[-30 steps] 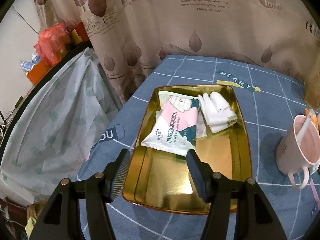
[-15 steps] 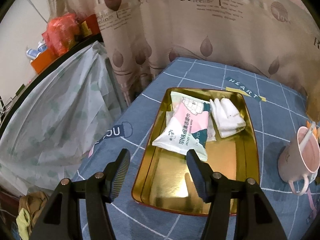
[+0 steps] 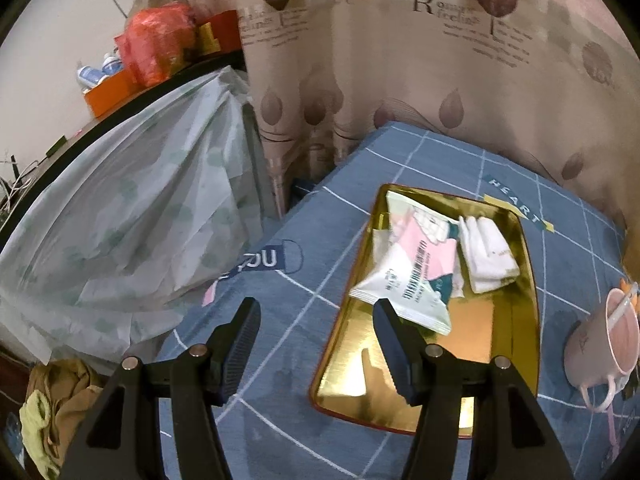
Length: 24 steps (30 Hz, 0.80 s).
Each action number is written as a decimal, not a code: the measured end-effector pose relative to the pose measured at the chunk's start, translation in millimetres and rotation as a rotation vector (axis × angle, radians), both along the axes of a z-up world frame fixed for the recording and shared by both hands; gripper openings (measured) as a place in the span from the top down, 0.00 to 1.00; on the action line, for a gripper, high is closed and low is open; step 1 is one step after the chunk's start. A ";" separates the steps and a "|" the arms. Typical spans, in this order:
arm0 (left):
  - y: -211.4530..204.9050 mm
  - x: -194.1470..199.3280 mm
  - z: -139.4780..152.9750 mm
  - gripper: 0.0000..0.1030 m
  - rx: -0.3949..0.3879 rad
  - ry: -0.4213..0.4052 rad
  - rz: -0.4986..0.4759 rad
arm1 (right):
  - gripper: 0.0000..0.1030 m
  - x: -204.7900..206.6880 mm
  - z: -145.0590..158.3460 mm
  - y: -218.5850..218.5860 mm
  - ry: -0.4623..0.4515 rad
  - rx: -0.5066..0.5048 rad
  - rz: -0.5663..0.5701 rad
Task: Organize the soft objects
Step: 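Carry the blue towel with the right tool over the tin tray and release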
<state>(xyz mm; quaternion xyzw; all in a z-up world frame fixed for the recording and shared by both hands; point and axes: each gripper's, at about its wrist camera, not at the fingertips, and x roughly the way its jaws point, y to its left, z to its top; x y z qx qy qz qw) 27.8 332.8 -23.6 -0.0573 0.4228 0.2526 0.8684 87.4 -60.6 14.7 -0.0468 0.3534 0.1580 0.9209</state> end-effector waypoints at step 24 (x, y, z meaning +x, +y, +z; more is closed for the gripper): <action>61.4 -23.5 9.4 0.42 -0.049 -0.029 0.145 | 0.74 7.3 -38.3 220.7 0.112 -0.005 0.382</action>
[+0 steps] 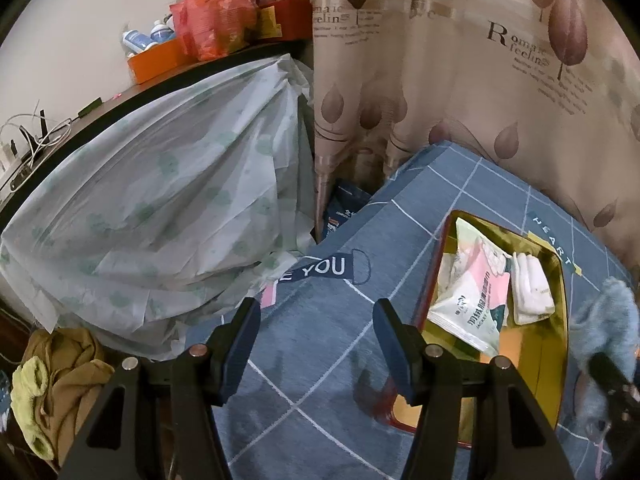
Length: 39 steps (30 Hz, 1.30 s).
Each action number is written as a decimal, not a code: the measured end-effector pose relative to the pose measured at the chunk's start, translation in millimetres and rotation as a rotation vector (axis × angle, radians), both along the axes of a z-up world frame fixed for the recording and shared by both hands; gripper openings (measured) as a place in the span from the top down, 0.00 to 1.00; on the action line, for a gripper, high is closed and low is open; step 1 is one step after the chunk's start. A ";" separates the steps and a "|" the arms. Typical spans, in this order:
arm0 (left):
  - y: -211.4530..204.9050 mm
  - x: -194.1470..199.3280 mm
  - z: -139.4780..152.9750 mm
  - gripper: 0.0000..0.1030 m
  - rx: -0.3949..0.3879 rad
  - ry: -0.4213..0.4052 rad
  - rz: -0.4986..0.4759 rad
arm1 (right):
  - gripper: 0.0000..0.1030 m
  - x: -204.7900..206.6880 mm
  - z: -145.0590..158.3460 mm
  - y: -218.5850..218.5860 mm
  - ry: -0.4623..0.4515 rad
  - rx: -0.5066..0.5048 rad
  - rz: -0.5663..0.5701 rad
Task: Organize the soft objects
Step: 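Carry the blue towel with the right tool over the tin tray and release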
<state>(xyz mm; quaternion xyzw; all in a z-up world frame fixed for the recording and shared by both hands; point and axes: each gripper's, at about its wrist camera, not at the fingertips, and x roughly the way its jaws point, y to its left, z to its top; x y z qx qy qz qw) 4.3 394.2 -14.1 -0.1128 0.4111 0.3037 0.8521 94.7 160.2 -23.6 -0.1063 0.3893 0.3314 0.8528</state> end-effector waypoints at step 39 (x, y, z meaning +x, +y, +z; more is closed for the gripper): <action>6.5 -3.9 -0.9 0.42 -0.011 0.002 0.011 | 0.32 -30.8 -10.1 24.4 0.014 0.001 0.053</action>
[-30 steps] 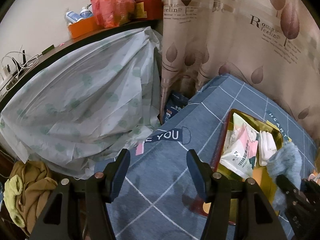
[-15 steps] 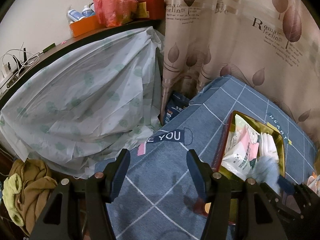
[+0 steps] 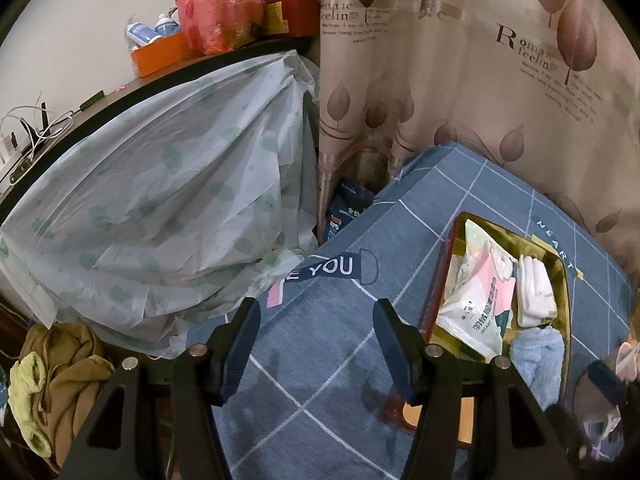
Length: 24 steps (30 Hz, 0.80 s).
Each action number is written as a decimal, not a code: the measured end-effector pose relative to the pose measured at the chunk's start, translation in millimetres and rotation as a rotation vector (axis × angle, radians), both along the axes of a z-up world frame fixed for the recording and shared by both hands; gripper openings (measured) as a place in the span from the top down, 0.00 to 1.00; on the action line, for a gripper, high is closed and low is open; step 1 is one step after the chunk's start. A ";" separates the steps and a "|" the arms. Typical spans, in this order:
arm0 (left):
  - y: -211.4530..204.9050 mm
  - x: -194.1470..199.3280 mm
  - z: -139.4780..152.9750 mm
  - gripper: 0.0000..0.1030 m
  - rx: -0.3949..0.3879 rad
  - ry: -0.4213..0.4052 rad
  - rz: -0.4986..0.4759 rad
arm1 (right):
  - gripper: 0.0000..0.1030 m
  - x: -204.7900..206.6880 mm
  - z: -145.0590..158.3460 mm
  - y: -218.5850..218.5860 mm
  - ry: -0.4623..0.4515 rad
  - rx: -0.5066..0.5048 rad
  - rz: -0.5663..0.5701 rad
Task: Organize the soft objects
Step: 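Carry the blue towel with the right tool over the tin tray and release, then move the right tool back to the table and grasp the red-and-white satin cloth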
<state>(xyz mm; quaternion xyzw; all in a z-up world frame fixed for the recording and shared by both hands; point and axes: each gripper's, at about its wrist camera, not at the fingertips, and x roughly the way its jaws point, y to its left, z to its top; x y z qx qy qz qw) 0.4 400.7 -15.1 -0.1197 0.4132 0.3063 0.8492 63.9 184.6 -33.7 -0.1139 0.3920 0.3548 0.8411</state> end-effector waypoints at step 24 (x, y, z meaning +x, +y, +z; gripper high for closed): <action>-31.6 8.6 3.2 0.42 0.071 0.015 -0.059 | 0.32 26.5 48.5 -193.0 -0.121 0.043 -0.393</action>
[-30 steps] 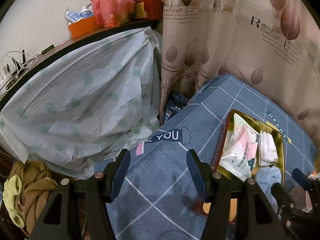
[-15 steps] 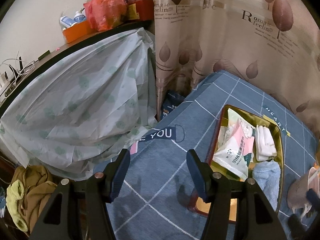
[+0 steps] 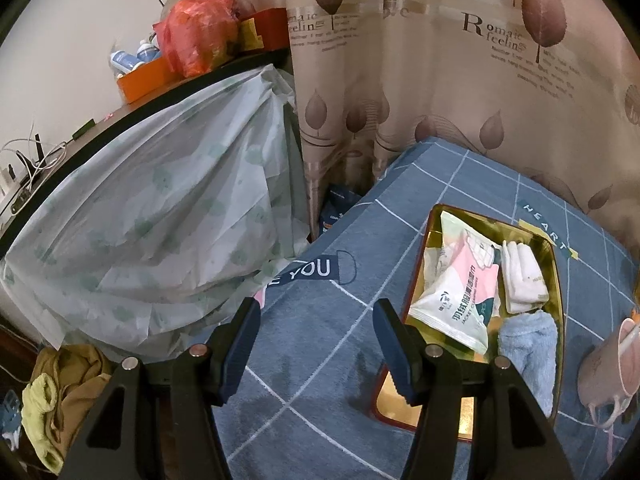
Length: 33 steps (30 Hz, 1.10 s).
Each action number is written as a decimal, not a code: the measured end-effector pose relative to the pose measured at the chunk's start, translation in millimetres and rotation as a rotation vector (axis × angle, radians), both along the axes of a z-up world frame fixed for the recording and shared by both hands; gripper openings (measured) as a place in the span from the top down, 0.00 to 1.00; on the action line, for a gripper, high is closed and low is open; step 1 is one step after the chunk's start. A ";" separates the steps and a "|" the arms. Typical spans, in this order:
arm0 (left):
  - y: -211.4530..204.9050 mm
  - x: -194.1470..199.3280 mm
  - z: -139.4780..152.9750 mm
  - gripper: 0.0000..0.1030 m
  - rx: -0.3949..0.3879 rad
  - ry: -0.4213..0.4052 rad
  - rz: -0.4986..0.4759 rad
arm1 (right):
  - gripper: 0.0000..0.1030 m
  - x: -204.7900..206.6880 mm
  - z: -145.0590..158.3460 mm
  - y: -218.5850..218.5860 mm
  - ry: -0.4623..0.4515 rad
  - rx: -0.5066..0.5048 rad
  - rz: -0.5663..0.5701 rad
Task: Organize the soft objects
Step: 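Move the right tool back to the table and grasp the red-and-white satin cloth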
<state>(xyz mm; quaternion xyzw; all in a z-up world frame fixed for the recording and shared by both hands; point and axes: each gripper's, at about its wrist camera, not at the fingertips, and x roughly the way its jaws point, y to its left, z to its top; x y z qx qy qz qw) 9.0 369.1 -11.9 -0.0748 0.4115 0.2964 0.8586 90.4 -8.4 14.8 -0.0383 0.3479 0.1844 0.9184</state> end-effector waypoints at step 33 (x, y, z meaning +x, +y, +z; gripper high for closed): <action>-105.7 20.2 21.8 0.42 0.033 0.026 -0.234 | 0.27 123.7 -107.9 -184.2 0.206 -0.064 -0.348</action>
